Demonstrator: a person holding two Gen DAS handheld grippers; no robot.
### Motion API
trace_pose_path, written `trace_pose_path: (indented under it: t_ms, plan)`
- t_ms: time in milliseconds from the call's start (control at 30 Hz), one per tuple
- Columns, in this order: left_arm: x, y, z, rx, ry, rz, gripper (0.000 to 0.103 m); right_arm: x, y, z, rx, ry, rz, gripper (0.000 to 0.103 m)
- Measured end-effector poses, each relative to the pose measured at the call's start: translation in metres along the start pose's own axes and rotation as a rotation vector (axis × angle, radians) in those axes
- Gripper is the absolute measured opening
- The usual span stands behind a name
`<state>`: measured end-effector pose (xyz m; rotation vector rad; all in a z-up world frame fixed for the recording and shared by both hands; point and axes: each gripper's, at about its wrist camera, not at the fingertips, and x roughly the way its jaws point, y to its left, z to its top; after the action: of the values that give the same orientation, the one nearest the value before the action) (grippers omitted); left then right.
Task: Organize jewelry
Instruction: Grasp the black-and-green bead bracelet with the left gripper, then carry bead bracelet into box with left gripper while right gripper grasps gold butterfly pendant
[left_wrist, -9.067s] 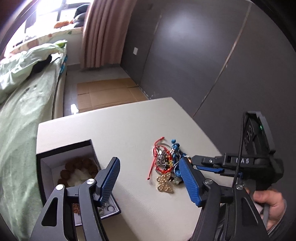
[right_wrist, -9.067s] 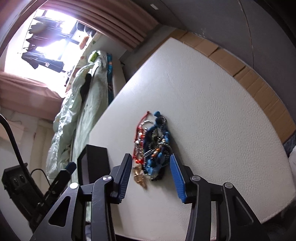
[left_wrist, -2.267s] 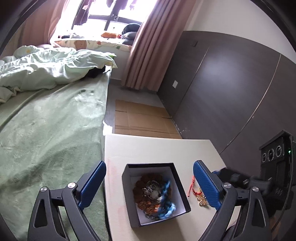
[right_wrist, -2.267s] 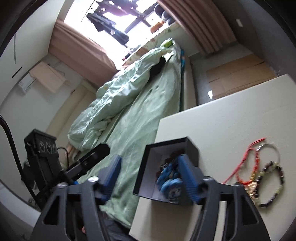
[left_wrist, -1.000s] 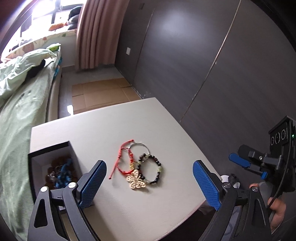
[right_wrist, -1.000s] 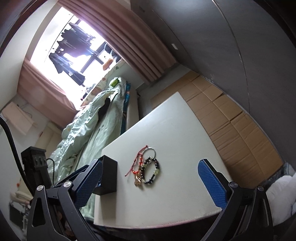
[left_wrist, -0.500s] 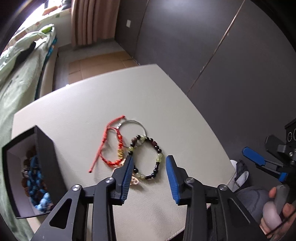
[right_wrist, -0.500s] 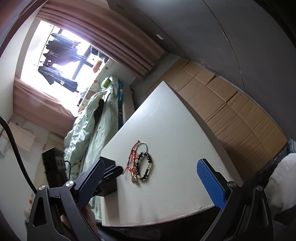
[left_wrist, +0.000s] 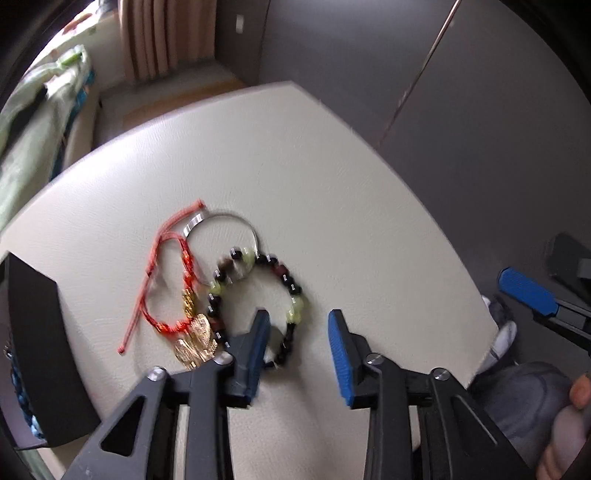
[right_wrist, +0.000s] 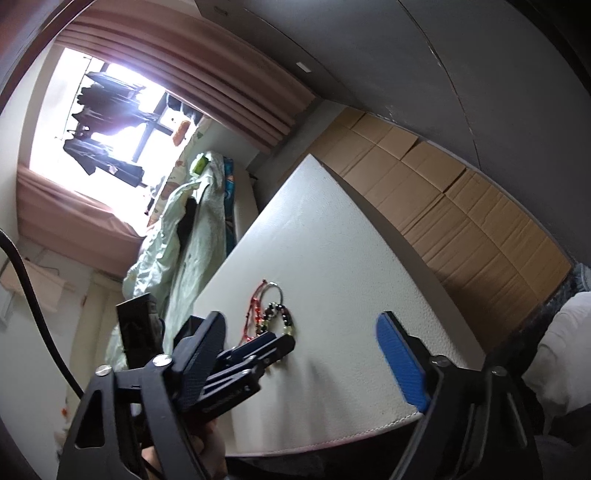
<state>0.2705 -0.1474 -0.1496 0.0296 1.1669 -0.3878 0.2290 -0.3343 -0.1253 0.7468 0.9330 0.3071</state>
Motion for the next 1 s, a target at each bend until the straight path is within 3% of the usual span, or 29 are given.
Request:
trace_pose_path:
  t_ms: [67, 100, 167, 233, 333, 567, 700, 1000]
  plan:
    - [0.0, 0.001, -0.001, 0.008, -0.002, 0.042, 0.009, 0.004, 0.001, 0.0, 0.0, 0.012, -0.01, 0.077]
    - [0.0, 0.004, -0.001, 0.004, -0.003, 0.039, 0.007, 0.006, 0.001, 0.001, -0.002, 0.016, -0.013, 0.075]
    - [-0.002, 0.01, 0.0, -0.019, 0.007, -0.006, 0.007, 0.011, 0.003, 0.001, -0.007, 0.02, -0.015, 0.074]
    - [-0.012, 0.014, 0.001, -0.021, -0.022, -0.013, 0.007, 0.02, 0.004, -0.001, -0.009, 0.04, -0.023, 0.065]
    - [-0.033, 0.02, 0.006, -0.036, -0.067, -0.046, 0.007, 0.026, 0.011, -0.003, -0.016, 0.046, 0.002, 0.063]
    - [-0.075, 0.028, 0.019, -0.04, -0.155, -0.055, 0.007, 0.041, 0.027, -0.01, -0.043, 0.069, 0.009, 0.06]
    - [-0.097, 0.039, 0.019, -0.061, -0.198, -0.054, 0.007, 0.048, 0.032, -0.01, -0.066, 0.086, -0.001, 0.053]
    - [-0.134, 0.065, 0.013, -0.108, -0.269, -0.059, 0.007, 0.071, 0.052, -0.021, -0.181, 0.152, -0.047, 0.052]
